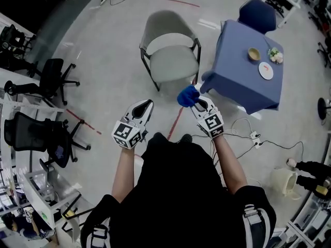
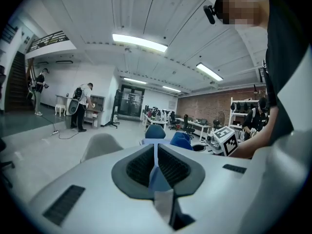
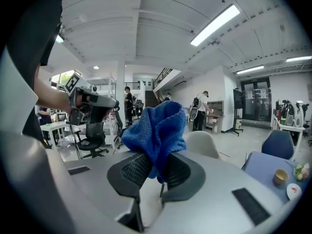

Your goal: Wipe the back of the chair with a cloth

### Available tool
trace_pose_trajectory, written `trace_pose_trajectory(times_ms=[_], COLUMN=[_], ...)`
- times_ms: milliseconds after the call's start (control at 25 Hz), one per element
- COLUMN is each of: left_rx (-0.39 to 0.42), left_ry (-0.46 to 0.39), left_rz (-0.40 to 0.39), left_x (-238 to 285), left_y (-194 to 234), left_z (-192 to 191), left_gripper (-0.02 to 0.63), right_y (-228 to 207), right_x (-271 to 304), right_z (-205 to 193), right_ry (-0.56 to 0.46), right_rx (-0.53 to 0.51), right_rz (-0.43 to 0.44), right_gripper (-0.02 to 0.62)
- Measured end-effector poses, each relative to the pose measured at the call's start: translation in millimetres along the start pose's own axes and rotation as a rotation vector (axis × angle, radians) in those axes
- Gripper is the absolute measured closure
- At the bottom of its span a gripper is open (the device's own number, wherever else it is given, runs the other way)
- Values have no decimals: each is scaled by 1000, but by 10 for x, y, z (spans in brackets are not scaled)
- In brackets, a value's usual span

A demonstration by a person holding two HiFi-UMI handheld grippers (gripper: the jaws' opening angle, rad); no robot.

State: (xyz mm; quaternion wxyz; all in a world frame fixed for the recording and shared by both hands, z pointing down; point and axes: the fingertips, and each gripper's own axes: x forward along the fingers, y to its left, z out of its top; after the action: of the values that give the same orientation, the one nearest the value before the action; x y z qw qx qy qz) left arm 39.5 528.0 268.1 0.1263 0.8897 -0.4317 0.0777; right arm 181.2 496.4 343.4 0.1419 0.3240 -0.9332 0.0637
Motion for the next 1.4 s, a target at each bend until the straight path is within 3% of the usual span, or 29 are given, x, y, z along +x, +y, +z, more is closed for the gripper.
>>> trace_pose_trajectory(times_ms=[240, 560, 1120, 1400], left_rx=[-27, -29, -20, -15], left_ry=[6, -10, -9, -13], left_rz=[-10, -51, -134, -170], left_x=[-15, 238, 849, 1108], left_y=[20, 459, 1884, 2389], left_z=[-107, 12, 372, 498], left_gripper=[565, 565, 565, 565], right_y=[1, -125, -622, -773], right_x=[15, 355, 1547, 2000], right_z=[-40, 21, 487, 535], right_ry=[22, 42, 44, 68], right_rx=[4, 16, 37, 50], right_rz=[-9, -37, -128, -153], right_gripper=[520, 519, 520, 518])
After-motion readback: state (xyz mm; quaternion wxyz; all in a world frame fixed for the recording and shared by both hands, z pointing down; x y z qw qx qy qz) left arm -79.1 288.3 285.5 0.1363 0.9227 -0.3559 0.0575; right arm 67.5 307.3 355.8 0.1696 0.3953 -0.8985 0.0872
